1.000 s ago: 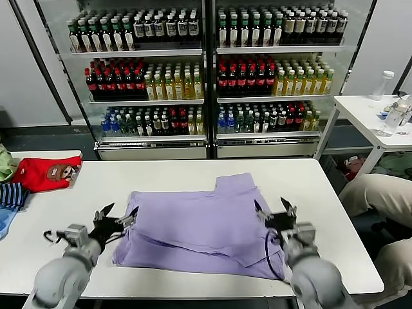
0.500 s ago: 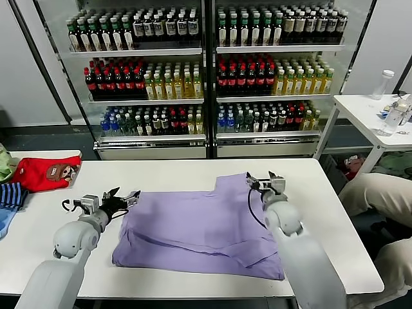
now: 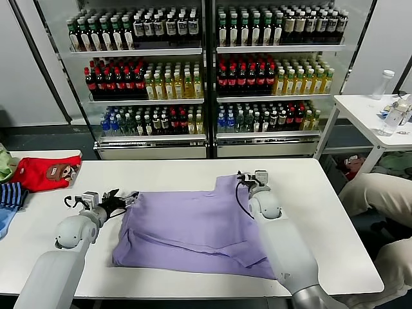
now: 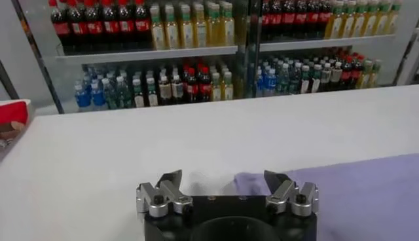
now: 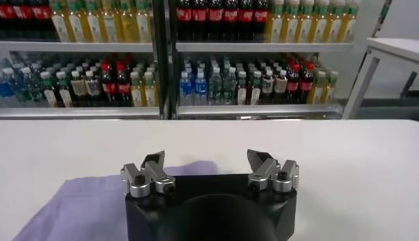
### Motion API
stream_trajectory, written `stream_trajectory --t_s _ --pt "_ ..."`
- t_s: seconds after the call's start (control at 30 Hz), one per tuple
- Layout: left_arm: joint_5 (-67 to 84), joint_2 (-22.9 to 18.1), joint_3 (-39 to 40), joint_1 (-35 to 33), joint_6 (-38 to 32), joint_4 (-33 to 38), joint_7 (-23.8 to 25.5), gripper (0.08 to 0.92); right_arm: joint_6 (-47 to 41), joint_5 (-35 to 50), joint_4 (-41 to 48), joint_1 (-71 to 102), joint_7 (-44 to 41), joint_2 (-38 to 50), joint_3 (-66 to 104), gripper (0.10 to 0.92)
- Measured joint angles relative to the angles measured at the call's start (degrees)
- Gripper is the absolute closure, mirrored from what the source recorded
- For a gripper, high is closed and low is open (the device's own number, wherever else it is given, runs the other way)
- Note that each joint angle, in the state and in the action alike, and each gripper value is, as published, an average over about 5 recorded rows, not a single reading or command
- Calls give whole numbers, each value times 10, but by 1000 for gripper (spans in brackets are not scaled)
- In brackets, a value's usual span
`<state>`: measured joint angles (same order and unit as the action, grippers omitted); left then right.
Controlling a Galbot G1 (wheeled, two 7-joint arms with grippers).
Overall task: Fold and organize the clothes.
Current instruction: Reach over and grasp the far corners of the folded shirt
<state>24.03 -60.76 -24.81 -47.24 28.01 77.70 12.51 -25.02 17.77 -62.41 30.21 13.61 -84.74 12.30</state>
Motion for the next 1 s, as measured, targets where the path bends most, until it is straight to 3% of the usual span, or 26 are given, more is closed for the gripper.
stream_trajectory --t_s 0.13,0.3,0.9,1.0 --pt "-3 -4 1 3 -3 -9 3 177 -2 0 11 -4 8 -5 0 218" --pt "-5 -6 2 4 -6 -15 6 229 -8 4 16 -6 16 -10 -2 344" --pt "0 -13 2 -4 -22 -12 17 744 8 14 -2 10 17 -2 -2 858" --pt "9 -10 -2 -11 -27 -1 12 830 11 20 -37 25 17 10 -4 905"
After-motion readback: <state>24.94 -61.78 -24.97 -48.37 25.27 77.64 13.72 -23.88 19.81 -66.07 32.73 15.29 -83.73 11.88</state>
